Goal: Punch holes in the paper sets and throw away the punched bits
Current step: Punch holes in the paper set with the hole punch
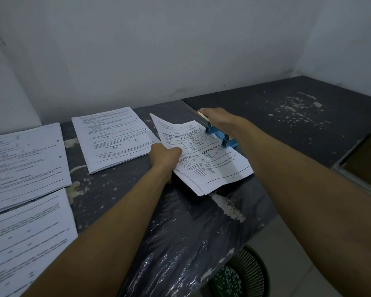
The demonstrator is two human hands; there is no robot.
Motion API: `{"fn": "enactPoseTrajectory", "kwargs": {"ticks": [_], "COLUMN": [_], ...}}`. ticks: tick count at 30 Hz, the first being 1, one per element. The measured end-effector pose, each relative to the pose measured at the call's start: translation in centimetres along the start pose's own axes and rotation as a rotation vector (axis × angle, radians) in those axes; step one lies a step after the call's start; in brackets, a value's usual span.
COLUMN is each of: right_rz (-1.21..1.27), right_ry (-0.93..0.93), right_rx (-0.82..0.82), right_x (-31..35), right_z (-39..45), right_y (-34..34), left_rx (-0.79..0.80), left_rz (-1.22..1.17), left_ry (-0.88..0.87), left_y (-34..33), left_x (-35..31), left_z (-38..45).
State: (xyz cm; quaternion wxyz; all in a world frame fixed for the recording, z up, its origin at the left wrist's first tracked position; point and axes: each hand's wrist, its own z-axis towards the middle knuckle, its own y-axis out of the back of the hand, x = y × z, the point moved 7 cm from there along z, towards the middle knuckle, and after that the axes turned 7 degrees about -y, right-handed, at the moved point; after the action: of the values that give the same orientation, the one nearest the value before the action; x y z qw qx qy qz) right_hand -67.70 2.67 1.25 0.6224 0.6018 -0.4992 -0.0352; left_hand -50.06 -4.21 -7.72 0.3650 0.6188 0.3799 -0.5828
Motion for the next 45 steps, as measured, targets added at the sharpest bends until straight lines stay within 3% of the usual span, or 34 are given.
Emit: {"fn": "enactPoseTrajectory", "kwargs": {"ticks": [5,12,25,29,32,45], "right_rz": [-0.085,-0.201,-0.284,-0.585,-0.666,-0.551], "right_ry": [0.021,0.093,0.127,0.099,0.106,0.071], "right_rx": [-0.032,-0.216,-0.294,-0.38,-0.451,-0.264], "right_x": [0.5,0.4,0.0,-0.7,-0.8,-0.5], "right_z": [-0.5,-1.3,-0.8,-1.1,-1.3,-1.0], "right_y": [-0.7,-1.9,-2.6,-5.0,-5.8,-5.3], "left_rx": [-0.01,-0.01,-0.001,-0.01,-0.012,0.004], "left_rz": [0.025,0.043,0.059,0.063,0.069,0.049], "left_ry": [-0.022,-0.042,-0.09,-0.105,-0.105,-0.111], "left_y": [0.1,0.1,0.1,0.1,0.0,0.2], "left_x": [0.0,-0.2,0.2,0.2,0.1,-0.5], "left_z": [0.0,-0.1,0.3,0.4,0.3,-0.5]}}
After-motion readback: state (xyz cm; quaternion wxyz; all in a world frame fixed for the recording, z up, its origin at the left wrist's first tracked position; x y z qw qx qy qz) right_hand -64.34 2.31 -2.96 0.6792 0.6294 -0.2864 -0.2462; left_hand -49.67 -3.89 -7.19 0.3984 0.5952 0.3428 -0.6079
